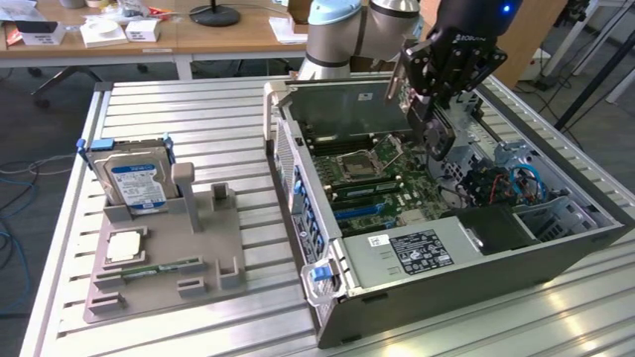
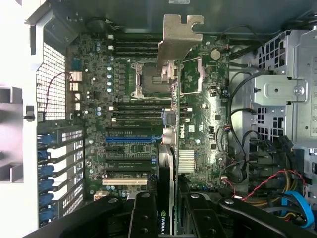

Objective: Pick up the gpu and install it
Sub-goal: 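Pick up the gpu and move the gpu toward the slot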

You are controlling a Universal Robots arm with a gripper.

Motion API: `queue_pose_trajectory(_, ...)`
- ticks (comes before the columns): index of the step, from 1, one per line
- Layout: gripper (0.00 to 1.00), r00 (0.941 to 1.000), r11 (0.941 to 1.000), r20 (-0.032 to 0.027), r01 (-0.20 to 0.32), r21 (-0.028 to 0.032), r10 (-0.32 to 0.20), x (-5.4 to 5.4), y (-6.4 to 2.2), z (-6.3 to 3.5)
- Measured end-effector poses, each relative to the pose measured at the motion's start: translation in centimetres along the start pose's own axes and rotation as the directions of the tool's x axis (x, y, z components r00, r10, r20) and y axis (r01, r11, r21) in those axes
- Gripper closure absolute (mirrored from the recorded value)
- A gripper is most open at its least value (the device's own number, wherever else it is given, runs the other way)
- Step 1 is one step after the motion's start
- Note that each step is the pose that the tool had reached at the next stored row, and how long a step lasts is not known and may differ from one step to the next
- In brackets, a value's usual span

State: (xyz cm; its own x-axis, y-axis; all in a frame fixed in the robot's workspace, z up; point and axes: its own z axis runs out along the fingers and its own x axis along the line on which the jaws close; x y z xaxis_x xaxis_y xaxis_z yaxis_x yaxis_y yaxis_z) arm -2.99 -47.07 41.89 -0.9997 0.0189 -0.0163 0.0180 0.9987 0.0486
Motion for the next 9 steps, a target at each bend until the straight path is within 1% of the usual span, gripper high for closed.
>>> queue_pose_trajectory(9, 0.73, 1.0, 1.0, -0.0002, 0.004, -0.001, -0.004, -0.26, 0.0, 0.0)
